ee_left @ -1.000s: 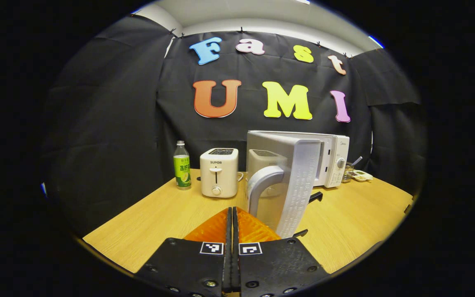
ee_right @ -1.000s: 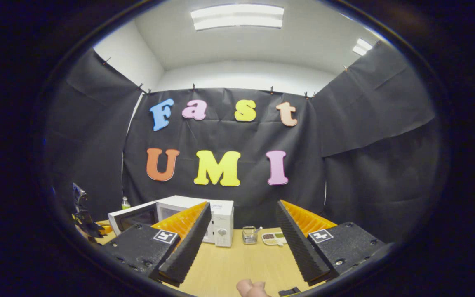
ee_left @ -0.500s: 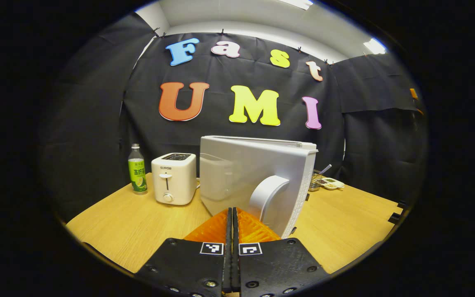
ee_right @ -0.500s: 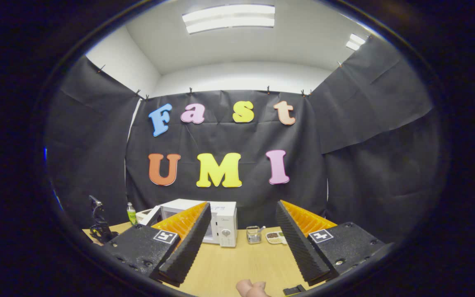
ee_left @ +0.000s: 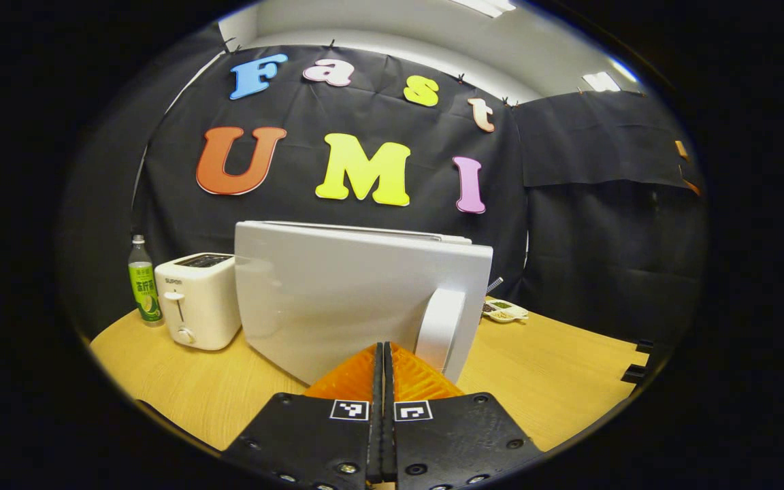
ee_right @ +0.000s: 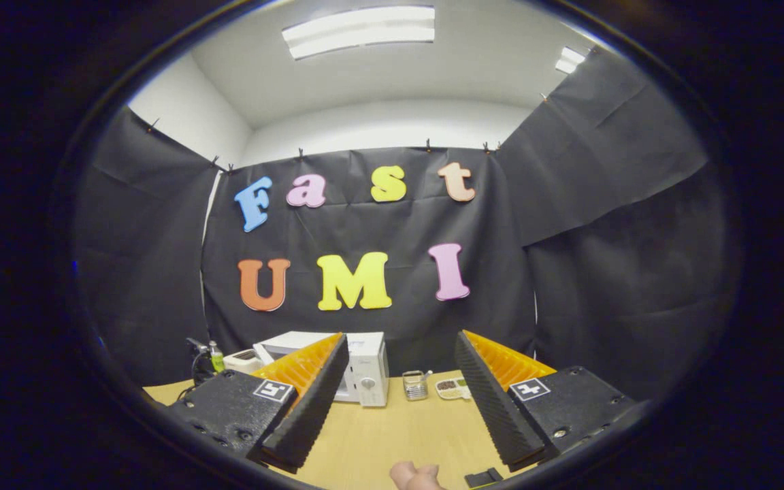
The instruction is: Open the microwave oven with the left hand, put the food in, and close the microwave oven.
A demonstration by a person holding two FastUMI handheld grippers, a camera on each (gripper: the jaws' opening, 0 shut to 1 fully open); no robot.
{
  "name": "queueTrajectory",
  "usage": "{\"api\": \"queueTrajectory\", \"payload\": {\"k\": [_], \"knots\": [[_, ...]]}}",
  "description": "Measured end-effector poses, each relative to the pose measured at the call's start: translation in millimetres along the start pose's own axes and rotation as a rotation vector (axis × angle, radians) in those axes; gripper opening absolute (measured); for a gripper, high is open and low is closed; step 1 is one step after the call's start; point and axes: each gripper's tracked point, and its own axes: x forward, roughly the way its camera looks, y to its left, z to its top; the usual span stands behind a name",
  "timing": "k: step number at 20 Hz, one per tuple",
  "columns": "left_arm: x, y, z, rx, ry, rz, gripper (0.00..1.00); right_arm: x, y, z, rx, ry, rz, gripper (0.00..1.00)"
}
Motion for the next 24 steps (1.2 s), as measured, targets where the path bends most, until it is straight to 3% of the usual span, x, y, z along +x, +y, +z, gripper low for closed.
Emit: {"api": "queueTrajectory", "payload": {"k": [9, 14, 24], "knots": [[89, -41, 18, 0.010, -0.020, -0.021, 0.00, -1, -40, -5, 0.014, 0.001, -0.033, 1.00], [131, -48, 12, 0.027, 0.011, 0.004, 0.00, 3, -60, -18, 0.030, 0.019, -0.054, 1.00], [197, -23, -4, -0.003, 0.067, 0.090, 0.00, 18, -82, -37, 0.072, 0.033, -0.060, 1.00]]}}
